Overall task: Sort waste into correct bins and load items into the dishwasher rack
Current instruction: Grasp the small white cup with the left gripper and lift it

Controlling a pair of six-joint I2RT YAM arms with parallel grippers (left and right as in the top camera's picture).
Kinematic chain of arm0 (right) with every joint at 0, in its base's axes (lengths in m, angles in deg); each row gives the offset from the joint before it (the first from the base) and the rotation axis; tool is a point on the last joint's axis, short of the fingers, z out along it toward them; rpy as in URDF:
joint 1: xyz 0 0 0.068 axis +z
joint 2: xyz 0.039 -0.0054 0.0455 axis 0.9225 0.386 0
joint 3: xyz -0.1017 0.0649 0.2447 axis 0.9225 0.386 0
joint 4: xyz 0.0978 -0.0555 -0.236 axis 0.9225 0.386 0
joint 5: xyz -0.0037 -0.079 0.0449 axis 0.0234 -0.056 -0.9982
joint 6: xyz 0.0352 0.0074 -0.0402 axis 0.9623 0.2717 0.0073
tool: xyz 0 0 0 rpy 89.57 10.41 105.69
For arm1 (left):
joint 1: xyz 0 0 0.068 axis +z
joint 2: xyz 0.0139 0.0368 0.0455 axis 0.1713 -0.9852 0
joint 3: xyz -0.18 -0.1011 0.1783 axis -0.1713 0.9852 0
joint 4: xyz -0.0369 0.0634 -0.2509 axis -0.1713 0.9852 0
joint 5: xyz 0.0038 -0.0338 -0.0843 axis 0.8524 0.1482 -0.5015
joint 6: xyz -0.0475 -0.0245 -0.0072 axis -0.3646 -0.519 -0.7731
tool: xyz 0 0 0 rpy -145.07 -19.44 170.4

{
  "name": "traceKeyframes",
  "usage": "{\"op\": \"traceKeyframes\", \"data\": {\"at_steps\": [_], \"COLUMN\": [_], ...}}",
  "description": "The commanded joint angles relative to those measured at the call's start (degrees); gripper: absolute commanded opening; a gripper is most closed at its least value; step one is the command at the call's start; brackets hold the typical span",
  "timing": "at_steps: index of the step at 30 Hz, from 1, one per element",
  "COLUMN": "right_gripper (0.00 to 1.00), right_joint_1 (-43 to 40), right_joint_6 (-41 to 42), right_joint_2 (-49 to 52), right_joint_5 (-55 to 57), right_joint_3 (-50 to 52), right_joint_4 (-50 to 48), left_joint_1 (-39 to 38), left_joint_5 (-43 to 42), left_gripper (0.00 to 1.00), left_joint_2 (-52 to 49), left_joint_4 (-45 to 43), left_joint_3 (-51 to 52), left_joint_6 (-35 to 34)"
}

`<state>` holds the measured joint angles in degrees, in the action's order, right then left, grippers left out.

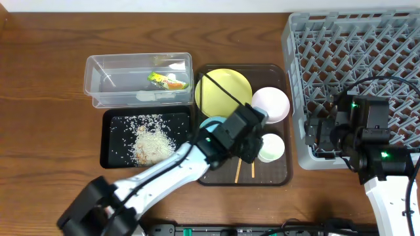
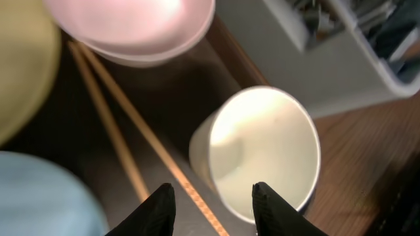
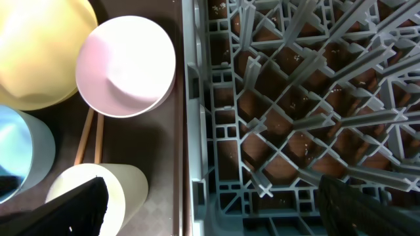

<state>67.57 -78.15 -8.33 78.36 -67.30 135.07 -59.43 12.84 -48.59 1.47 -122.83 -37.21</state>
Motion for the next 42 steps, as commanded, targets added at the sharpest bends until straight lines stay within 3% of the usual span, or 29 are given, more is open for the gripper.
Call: {"op": "traceKeyframes", "data": {"at_steps": [1, 3, 6, 8, 10, 16, 20, 23, 27, 33, 42], "right_gripper": [0.99, 0.99, 0.99, 0.99, 0.99, 0.99, 0.99, 0.99, 0.99, 0.97, 0.99], "right_joint_1": [-0.6, -0.6, -0.6, -0.6, -0.6, -0.6, -0.6, -0.6, -0.6, 1.3, 5.0], "right_joint_6": [-0.7, -0.7, -0.7, -0.7, -0.7, -0.7, 1.2, 1.0, -5.1, -18.0, -19.9], "right_joint_2": [-0.1, -0.1, -0.1, -0.1, -0.1, -0.1, -0.1, 0.3, 2.5, 8.7, 15.7], "right_joint_5": [-0.1, -0.1, -0.1, -0.1, -0.1, -0.1, -1.0, -9.2, -30.3, -60.6, -67.9], "right_joint_3": [-1.1, -1.2, -1.1, -1.1, -1.1, -1.2, -1.1, -1.1, -1.1, -1.1, -1.1], "right_joint_4": [0.2, 0.2, 0.2, 0.2, 0.2, -0.4, -3.5, -7.5, -10.3, -10.7, -21.5], "left_joint_1": [-0.7, -0.7, -0.7, -0.7, -0.6, 3.8, 9.9, 16.3, 25.7, 32.3, 30.5], "left_joint_5": [-0.5, -0.5, -0.5, -0.5, -0.5, -1.0, -6.0, -11.4, -24.0, -51.0, -65.5], "left_gripper": [0.41, 0.41, 0.31, 0.13, 0.07, 0.06, 0.06, 0.06, 0.06, 0.06, 0.06], "left_joint_2": [-3.3, -5.0, -6.9, -7.2, -6.8, -0.3, 5.1, 7.1, 6.3, 2.6, 1.9], "left_joint_4": [-1.2, -1.2, -0.7, -0.3, -0.2, 2.3, 1.0, -2.0, -7.1, -17.4, -18.7], "left_joint_3": [-0.5, -0.5, -0.5, -0.5, -0.5, -0.5, -0.5, -0.5, -0.5, -0.5, -0.5], "left_joint_6": [0.2, -0.6, -0.7, -0.6, -0.6, -2.8, -7.6, -15.3, -28.3, -34.8, -35.1]}}
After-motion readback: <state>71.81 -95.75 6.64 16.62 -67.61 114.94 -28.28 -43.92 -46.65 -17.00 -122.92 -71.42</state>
